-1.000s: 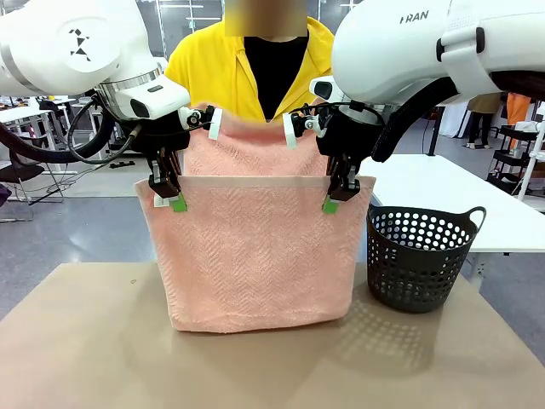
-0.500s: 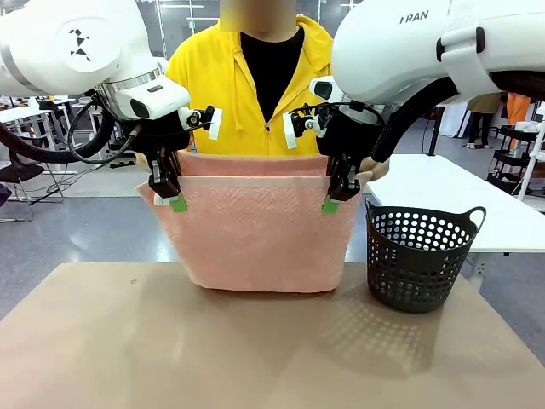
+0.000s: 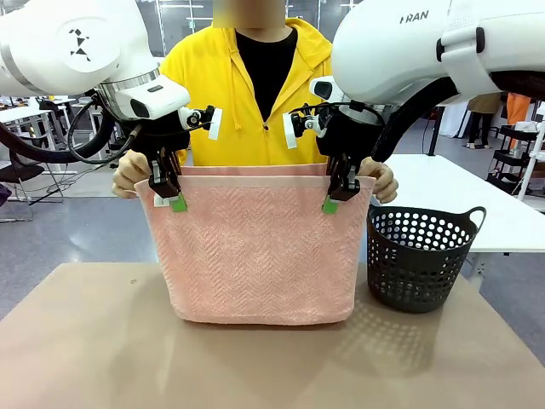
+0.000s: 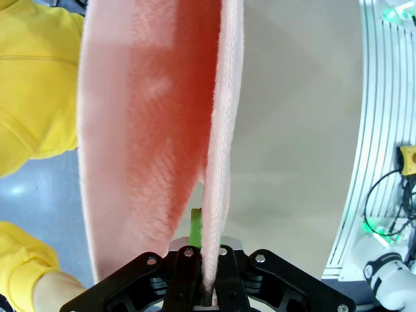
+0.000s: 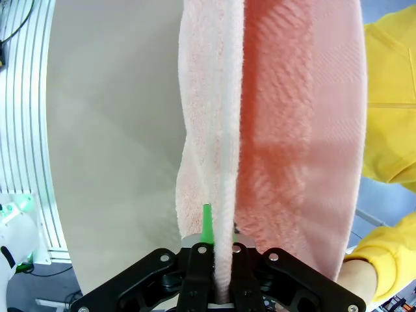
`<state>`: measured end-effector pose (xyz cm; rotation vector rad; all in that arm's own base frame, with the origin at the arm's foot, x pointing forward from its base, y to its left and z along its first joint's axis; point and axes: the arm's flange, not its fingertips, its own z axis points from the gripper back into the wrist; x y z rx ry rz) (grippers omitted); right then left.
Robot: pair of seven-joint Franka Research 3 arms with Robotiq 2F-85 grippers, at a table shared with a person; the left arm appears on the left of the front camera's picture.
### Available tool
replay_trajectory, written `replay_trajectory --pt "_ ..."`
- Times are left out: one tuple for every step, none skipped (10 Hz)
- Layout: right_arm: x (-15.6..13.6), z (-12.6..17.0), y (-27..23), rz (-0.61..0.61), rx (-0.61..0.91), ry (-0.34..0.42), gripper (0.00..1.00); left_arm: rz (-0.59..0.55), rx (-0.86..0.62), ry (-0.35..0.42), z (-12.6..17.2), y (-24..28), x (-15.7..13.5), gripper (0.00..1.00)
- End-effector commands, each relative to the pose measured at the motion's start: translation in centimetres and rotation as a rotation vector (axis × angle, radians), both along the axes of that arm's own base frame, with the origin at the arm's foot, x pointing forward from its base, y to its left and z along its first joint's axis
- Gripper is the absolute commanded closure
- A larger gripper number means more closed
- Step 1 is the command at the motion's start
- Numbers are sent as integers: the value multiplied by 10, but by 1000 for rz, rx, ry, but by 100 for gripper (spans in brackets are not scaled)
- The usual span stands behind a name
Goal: Fold the towel.
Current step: Release the end of the 100 cm Hotel Towel you were holding and grab the top end of the folded side.
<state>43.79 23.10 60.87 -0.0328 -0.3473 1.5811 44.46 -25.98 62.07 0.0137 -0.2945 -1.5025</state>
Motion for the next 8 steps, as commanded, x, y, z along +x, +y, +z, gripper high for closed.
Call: replay_trajectory --pt "0 0 0 0 -1 -1 100 3 -2 -2 1 1 1 100" --pt "0 0 0 0 -1 -1 100 3 -2 -2 1 1 1 100" --pt "0 0 0 0 -1 -1 100 3 -2 -2 1 1 1 100" --pt "0 0 0 0 -1 -1 100 3 -2 -2 1 1 1 100" --pt "0 0 0 0 -1 -1 100 3 -2 -2 1 1 1 100" --pt "0 0 0 0 -1 -1 100 3 -2 -2 1 1 1 100" --pt "0 0 0 0 -1 -1 100 3 -2 -2 1 1 1 100" --pt "0 0 0 0 -1 -1 100 3 -2 -2 1 1 1 100"
